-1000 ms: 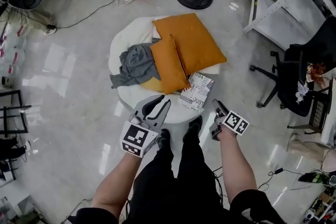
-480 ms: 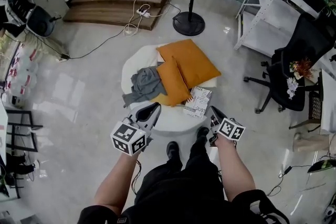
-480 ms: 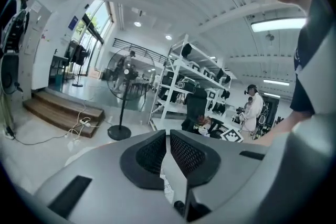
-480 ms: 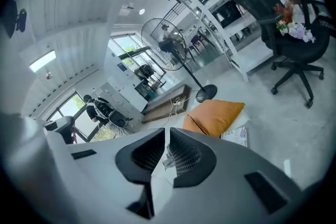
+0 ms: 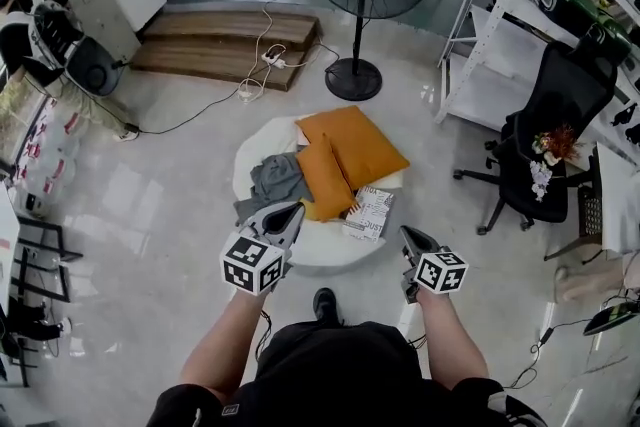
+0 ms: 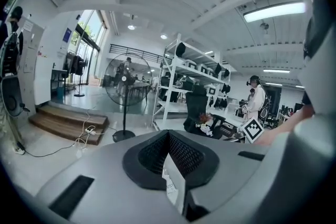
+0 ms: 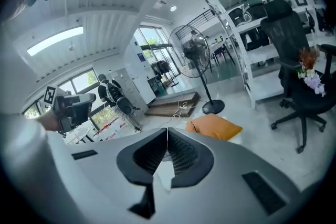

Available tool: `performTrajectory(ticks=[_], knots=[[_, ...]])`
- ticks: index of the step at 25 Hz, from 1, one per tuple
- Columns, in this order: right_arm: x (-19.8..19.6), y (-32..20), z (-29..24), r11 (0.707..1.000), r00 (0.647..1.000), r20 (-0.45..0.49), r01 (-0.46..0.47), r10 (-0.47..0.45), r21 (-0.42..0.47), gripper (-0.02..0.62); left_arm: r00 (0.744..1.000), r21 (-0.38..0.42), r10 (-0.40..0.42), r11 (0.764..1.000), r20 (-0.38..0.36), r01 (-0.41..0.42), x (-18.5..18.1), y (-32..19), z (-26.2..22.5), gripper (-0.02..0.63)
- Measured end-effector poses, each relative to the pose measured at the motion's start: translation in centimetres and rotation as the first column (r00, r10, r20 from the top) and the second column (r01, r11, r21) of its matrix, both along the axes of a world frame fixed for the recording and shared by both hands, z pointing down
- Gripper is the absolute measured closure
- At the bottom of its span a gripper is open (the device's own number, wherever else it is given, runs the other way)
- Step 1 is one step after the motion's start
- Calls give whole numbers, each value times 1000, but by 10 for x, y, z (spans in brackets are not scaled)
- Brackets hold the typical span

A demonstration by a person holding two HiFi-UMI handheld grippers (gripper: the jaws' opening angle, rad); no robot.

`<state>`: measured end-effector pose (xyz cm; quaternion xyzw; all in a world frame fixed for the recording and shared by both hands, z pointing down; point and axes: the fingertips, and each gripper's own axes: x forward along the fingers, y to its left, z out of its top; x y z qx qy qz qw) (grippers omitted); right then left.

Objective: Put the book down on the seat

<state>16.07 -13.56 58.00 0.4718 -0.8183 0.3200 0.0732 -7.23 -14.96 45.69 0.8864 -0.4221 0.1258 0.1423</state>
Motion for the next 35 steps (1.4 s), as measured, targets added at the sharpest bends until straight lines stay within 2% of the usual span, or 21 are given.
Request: performTrajectory(ticks=[5, 10, 19, 24, 29, 32, 35], knots=[[24, 29, -31, 995, 999, -40, 33, -30, 91, 577, 1000, -4, -17, 1000, 21, 17, 29, 22, -7, 603], [57, 79, -58, 986, 997, -54, 57, -49, 154, 578, 1000, -24, -3, 1000, 18, 3, 79, 65, -10, 603], [119, 156, -80, 978, 999, -20, 34, -30, 208, 580, 998, -52, 32, 998, 46, -29, 154, 145, -6, 603], [138, 178, -85, 975, 1000, -16, 14, -10, 223, 580, 998, -25, 30, 999, 47, -29, 164, 156, -18, 603], [157, 195, -103, 965, 998, -57, 5, 11, 263, 580, 998, 30, 44, 999, 34, -46, 171, 151, -40, 603], [168, 191, -122, 959, 997, -64, -20, 39, 284, 580, 998, 71, 47, 996, 39, -49, 164, 140, -59, 603], [166, 174, -153, 940, 997, -62, -32, 56, 338, 580, 996, 127, 51, 990, 80, -60, 154, 125, -84, 603]])
